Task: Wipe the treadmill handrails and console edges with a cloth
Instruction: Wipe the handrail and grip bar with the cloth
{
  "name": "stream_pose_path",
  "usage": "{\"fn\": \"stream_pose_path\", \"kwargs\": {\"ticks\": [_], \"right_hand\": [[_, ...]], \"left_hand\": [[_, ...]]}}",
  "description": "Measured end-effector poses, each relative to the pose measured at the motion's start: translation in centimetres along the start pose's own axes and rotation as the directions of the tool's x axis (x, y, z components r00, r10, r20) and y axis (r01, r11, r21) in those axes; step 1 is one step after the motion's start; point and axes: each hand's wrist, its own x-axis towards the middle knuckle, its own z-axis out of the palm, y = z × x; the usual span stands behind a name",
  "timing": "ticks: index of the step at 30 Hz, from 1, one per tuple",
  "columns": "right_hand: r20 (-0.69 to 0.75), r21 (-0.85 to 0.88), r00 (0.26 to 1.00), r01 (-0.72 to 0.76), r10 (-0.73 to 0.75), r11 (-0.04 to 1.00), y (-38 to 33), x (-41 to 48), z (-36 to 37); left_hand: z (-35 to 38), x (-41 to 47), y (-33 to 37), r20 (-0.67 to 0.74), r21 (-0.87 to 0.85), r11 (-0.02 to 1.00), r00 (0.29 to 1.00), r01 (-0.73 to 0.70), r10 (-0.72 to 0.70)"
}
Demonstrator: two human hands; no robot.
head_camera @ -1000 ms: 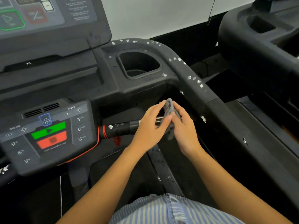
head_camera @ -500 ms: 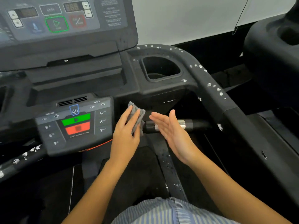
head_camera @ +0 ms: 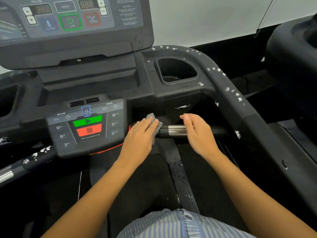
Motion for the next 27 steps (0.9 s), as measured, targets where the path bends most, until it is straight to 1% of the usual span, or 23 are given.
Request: {"fn": "stream_pose_path", "kwargs": {"ticks": [3,6,8,10,15,19,21,25,27], "right_hand": [[0.104,-0.187,0.994,0.045,-0.026,0.981,1.4,-0.3,1.0],[0.106,-0.304,0.992,0.104,-0.074,0.947,2.3,-0.9,1.7],[0.095,-0.312,0.991,0.117,-0.091,0.943,2.2,-0.9,1.7],[0.099,-0.311,0.990,0.122,-0.096,0.942,2.2,-0.8,1.6],[0.119,-0.295,0.989,0.124,-0.092,0.948,2.2,-0.8,1.3],[0.113,-0.270,0.990,0.117,-0.089,0.956,2.1,-0.9,1.1],[0.113,-0.257,0.989,0.122,-0.095,0.959,2.0,-0.9,1.0],[0.108,-0.250,0.990,0.117,-0.092,0.961,1.9,-0.9,1.0],[0.107,-0.254,0.990,0.112,-0.088,0.961,1.8,-0.9,1.1]], "left_hand": [[-0.5,0.0,-0.6,0.010,0.012,0.998,0.998,0.068,-0.068],[-0.2,0.3,0.4,0.002,-0.068,0.990,0.992,0.125,-0.125],[0.3,0.5,1.6,-0.007,-0.130,0.986,0.994,0.106,-0.108],[0.7,0.4,2.4,-0.018,-0.155,0.986,0.998,0.064,-0.068],[0.0,-0.7,0.8,-0.058,-0.121,0.992,0.998,0.032,-0.039],[-0.4,-1.1,-0.3,-0.042,-0.142,0.983,0.991,0.120,-0.127],[-0.3,-1.0,0.1,-0.059,-0.158,0.979,0.989,0.128,-0.138],[0.8,-0.9,0.1,-0.093,-0.116,0.993,0.995,0.037,-0.048],[1.5,-0.7,0.0,-0.080,-0.137,0.990,0.997,-0.014,0.003]]}}
